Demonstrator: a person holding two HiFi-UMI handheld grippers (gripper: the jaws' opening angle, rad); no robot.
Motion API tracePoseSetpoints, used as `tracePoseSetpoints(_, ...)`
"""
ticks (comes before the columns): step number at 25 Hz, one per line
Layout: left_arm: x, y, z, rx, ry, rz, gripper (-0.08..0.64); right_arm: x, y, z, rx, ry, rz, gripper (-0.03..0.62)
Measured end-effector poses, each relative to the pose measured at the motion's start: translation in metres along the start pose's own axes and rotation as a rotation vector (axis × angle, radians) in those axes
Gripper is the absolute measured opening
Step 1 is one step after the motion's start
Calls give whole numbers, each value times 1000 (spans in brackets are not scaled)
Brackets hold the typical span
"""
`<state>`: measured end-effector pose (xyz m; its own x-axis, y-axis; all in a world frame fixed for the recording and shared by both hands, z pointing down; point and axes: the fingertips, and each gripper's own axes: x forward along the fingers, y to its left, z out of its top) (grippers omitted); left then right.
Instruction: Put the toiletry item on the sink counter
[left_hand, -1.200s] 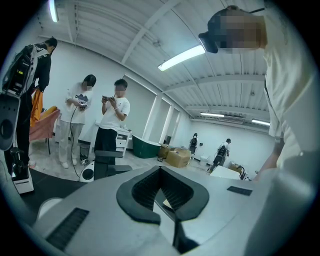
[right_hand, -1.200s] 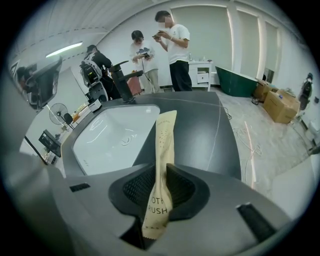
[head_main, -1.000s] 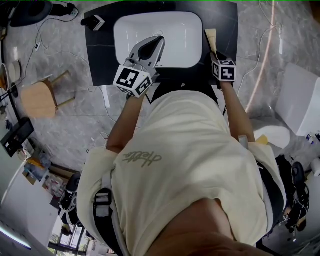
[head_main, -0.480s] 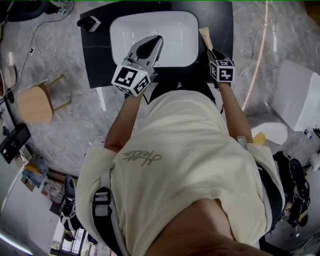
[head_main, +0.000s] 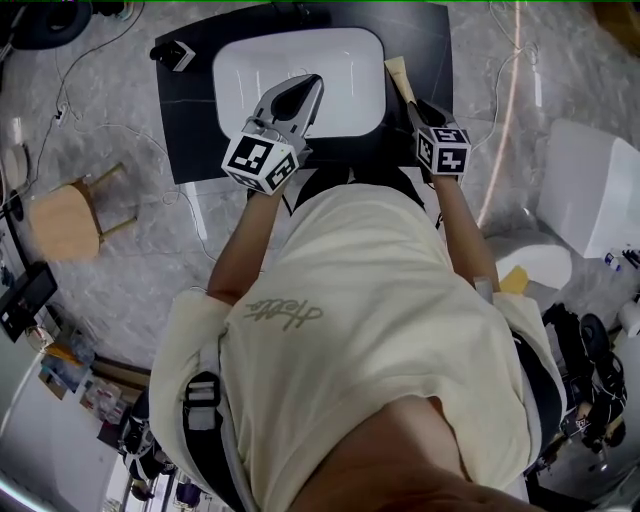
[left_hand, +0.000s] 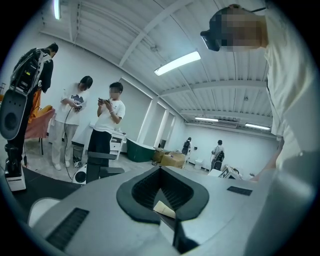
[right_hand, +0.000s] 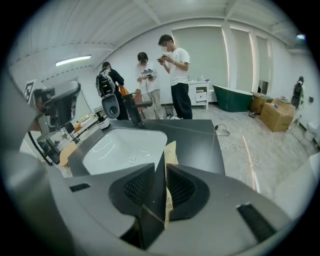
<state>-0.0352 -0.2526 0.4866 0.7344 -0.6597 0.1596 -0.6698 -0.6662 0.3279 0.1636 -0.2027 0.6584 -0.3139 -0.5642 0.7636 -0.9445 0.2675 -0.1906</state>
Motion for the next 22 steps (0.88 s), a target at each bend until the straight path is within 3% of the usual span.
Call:
tracePoseSetpoints(5, 0, -16, 3, 11, -11, -13, 3, -28, 8, 19, -29, -79, 20, 49)
tracePoseSetpoints(7, 1, -23, 6, 18, -21, -18, 3, -41, 10, 29, -39, -118, 26, -3)
tracePoseSetpoints(14, -2, -46, 19, 45, -49, -19, 3, -94, 18, 62, -91, -258, 49, -3)
tracePoseSetpoints(22, 0, -65, 59, 74, -115, -30, 3, -160, 34, 119, -167, -448, 106, -5)
